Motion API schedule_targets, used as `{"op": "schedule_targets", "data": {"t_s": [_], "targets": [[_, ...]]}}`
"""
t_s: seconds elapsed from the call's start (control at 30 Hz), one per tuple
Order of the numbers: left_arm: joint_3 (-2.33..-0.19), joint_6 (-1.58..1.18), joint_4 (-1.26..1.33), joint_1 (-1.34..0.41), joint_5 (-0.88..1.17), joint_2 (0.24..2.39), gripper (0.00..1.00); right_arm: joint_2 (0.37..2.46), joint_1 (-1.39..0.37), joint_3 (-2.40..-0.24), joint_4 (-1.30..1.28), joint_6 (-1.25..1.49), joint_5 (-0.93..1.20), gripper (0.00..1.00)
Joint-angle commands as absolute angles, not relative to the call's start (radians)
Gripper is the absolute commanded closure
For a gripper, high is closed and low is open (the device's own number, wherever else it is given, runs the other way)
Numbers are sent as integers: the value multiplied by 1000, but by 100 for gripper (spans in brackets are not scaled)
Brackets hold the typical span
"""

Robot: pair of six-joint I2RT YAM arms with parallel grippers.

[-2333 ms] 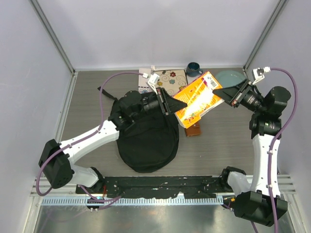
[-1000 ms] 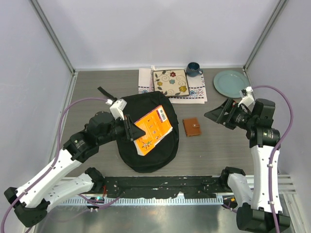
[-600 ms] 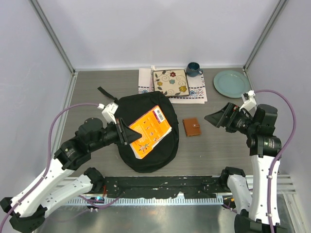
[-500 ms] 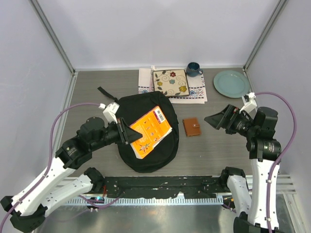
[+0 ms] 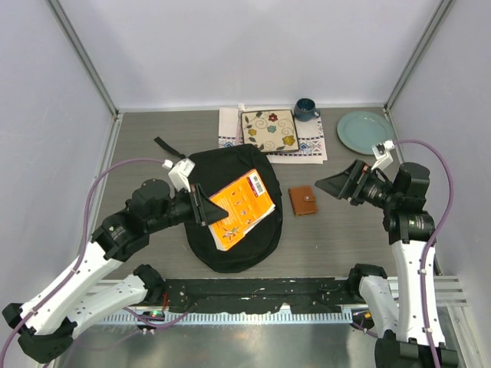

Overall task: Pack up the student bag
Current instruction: Place the book in the student bag.

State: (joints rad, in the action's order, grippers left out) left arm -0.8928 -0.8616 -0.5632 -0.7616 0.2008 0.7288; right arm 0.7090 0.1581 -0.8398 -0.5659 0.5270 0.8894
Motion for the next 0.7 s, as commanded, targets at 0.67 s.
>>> {"op": "schedule_targets", "data": {"t_s": [0.67], "targets": [[-1063,-652,-267,-672,530,1002,100,1005,-196,-798,-95,549,973,9]]}}
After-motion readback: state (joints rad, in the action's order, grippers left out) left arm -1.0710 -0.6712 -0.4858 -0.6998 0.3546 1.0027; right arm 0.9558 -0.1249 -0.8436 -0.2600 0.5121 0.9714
